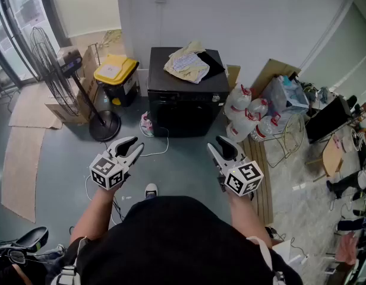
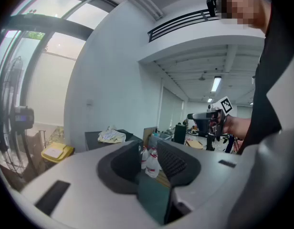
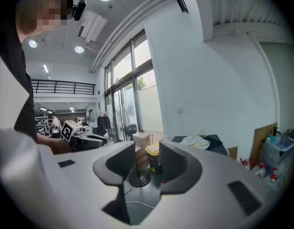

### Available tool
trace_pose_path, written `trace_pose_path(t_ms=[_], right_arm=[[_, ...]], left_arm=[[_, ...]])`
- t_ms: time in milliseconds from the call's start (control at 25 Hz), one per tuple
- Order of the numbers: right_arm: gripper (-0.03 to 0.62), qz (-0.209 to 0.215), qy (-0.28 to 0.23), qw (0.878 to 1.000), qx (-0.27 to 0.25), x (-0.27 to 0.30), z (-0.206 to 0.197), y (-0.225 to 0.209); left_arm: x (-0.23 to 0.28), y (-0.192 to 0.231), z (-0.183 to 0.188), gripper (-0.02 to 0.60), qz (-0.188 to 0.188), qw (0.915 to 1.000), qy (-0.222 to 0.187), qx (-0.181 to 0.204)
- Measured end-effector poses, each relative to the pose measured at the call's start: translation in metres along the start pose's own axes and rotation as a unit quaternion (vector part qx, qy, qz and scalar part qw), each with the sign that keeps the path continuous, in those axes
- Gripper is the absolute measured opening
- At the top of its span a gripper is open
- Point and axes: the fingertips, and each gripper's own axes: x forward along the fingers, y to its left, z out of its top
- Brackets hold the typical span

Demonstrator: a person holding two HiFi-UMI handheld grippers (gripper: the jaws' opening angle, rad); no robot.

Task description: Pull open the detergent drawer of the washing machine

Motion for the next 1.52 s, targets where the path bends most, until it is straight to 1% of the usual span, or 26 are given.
trace_pose_path(t_ms=[160, 280, 480, 720, 1040, 1520], right_arm=[[0.156, -0.006, 0.005, 1.0, 0.004, 0.021, -0.001, -0.008], [0.156, -0.01, 0.006, 1.0, 0.009, 0.042, 0.001, -0.014], [0.158, -0.024, -0.02, 0.999, 0.028, 0.071, 0.014, -0.027], [0.16, -0.04, -0.02, 0.998, 0.035, 0.108, 0.021, -0.036], [0.161, -0.048, -0.009, 0.998, 0.037, 0.154, 0.022, -0.037], [0.163, -0.056, 0.003, 0.998, 0.035, 0.205, 0.023, -0.03]], left_arm=[[0.013, 0.022, 0.002, 0.127, -0.006, 0.9999, 0.008, 0.011], [0.023, 0.046, 0.006, 0.127, -0.008, 0.9999, 0.01, 0.01], [0.042, 0.081, 0.012, 0.127, -0.02, 0.9997, 0.012, 0.007], [0.061, 0.124, 0.018, 0.127, -0.037, 0.9992, 0.016, 0.005], [0.078, 0.168, 0.017, 0.127, -0.058, 0.9981, 0.022, 0.002], [0.079, 0.221, 0.012, 0.127, -0.07, 0.9971, 0.028, -0.008]])
